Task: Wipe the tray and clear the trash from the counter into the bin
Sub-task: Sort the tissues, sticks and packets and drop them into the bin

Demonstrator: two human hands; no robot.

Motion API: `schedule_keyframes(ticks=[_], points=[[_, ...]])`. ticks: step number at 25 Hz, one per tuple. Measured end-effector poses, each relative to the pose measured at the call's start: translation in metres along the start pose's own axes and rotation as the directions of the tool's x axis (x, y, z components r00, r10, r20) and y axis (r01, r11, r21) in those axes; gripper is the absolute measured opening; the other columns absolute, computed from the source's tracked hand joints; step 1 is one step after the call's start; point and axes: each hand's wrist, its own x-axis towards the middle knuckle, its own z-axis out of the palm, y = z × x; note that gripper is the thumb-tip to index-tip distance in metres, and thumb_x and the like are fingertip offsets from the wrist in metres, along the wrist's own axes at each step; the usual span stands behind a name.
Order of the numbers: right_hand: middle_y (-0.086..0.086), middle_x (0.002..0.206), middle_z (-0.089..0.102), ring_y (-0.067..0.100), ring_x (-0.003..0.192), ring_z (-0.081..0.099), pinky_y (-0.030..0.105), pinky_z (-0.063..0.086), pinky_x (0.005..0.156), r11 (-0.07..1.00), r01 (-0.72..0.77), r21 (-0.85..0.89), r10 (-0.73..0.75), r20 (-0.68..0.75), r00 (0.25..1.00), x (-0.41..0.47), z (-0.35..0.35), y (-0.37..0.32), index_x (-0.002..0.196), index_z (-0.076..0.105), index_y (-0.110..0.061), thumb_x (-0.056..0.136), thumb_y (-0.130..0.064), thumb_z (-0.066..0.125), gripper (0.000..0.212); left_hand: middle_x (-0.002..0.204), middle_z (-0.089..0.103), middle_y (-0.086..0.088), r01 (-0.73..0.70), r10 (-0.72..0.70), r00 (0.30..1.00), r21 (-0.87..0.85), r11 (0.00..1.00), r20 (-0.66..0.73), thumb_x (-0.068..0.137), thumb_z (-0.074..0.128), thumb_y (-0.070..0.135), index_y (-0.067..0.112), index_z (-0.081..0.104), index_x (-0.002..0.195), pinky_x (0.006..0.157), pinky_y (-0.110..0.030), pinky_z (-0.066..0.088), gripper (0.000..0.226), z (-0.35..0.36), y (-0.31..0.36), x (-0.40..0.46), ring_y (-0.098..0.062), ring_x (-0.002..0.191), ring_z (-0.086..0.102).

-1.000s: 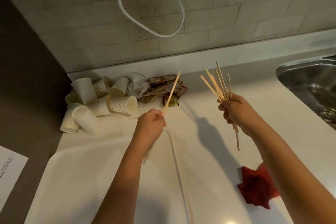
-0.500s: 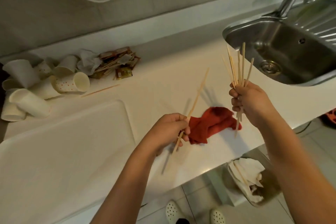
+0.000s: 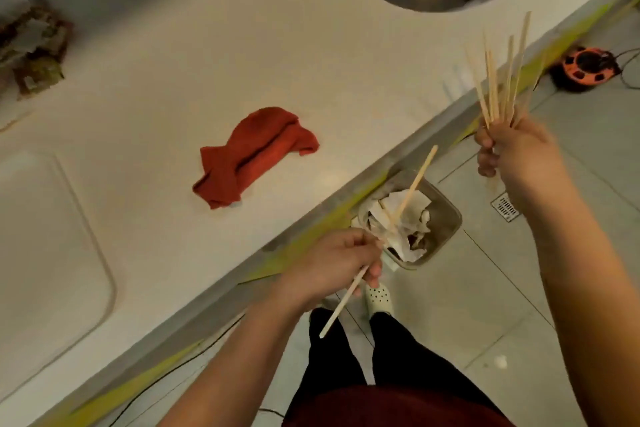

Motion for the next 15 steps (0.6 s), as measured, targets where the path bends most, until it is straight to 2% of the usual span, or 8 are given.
schedule_keyframes(ticks=[4,7,9,11,13,15], points=[[-0.007,0.056,0.040,0.006,0.044,0.030,0.022,0.024,0.048,0.984,-0.173,-0.051,0.172,-0.033,0.985,0.008,-0.045,0.052,0.082,0.045,-0.019,0.098,-0.008,0.029,0.025,0.058,0.057,0.007,0.200,-0.199,0.979,0.018,0.980,-0.044,0.095,0.047,0.016,0.017,0.054,0.074,0.050,-0.021,0.044,0.023,0.031,-0.037,0.059,-0.007,0.055,0.058],[-0.001,0.060,0.037,0.007,0.043,0.031,0.019,0.026,0.042,0.936,-0.341,-0.085,0.344,0.018,0.939,0.011,-0.059,0.104,0.077,0.046,-0.015,0.096,-0.006,0.032,0.025,0.064,0.055,0.000,0.370,-0.372,0.921,-0.040,0.928,-0.111,0.096,0.046,0.016,0.013,0.054,0.074,0.050,-0.022,0.042,0.023,0.040,-0.066,0.104,-0.012,0.058,0.057],[0.000,0.060,0.035,0.005,0.038,0.029,0.016,0.024,0.035,0.872,-0.488,-0.027,0.488,0.092,0.868,0.016,-0.061,0.141,0.075,0.043,-0.014,0.094,-0.003,0.031,0.025,0.065,0.054,-0.001,0.461,-0.471,0.871,-0.102,0.882,-0.136,0.096,0.046,0.017,0.011,0.054,0.073,0.050,-0.024,0.041,0.025,0.044,-0.080,0.130,-0.014,0.061,0.055],[0.002,0.061,0.036,0.007,0.041,0.027,0.015,0.023,0.033,0.763,-0.646,-0.010,0.640,0.149,0.754,0.023,-0.057,0.175,0.077,0.043,-0.011,0.095,-0.005,0.029,0.023,0.066,0.055,0.000,0.510,-0.523,0.838,-0.121,0.852,-0.155,0.096,0.045,0.018,0.012,0.054,0.073,0.052,-0.025,0.040,0.024,0.045,-0.090,0.151,-0.013,0.061,0.054],[0.004,0.057,0.040,0.009,0.043,0.026,0.013,0.022,0.033,0.679,-0.728,-0.100,0.734,0.128,0.667,0.035,-0.051,0.205,0.076,0.043,-0.008,0.095,-0.003,0.029,0.024,0.068,0.056,0.001,0.539,-0.546,0.819,-0.093,0.837,-0.174,0.095,0.045,0.017,0.012,0.054,0.077,0.053,-0.024,0.040,0.021,0.046,-0.095,0.168,-0.012,0.060,0.054],[0.001,0.042,0.041,0.008,0.033,0.027,0.010,0.021,0.031,0.629,-0.751,-0.202,0.775,0.091,0.625,0.050,-0.047,0.225,0.070,0.042,-0.006,0.093,0.000,0.027,0.028,0.068,0.057,0.001,0.566,-0.564,0.804,-0.052,0.823,-0.188,0.094,0.045,0.015,0.010,0.055,0.084,0.054,-0.024,0.041,0.016,0.050,-0.098,0.180,-0.012,0.059,0.053]])
